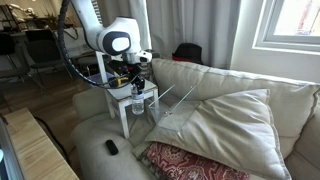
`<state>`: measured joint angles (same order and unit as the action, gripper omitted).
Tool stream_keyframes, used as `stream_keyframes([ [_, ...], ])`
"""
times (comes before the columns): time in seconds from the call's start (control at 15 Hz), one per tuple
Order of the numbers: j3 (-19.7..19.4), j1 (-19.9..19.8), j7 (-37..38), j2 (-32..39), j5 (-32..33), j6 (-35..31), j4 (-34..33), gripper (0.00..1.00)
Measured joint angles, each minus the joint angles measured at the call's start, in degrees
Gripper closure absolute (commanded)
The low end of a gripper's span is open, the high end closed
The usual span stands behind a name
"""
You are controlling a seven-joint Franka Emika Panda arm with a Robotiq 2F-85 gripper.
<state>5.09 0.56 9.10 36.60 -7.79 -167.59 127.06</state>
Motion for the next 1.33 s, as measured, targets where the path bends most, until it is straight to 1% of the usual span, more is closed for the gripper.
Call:
stream_keyframes([
  [0.27, -0.03, 0.38, -0.31, 0.47, 0.07, 0.0, 0.02, 0.73],
  [0.53, 0.02, 0.38, -1.4, 2.77, 0.07, -1.09, -0.09, 0.73],
  [0.93, 0.16, 0.17, -1.65, 7.87, 0.07, -8.29, -1.42, 0.73],
  [1.2, 0.02, -0.07, -1.65, 10.71, 0.07, -11.18, -2.83, 0.73],
  [1.27, -0.03, -0.13, -1.57, 11.28, 0.07, -11.61, -3.17, 0.23],
  [1.33, -0.06, -0.21, -1.54, 11.78, 0.07, -11.98, -3.51, 0.22],
])
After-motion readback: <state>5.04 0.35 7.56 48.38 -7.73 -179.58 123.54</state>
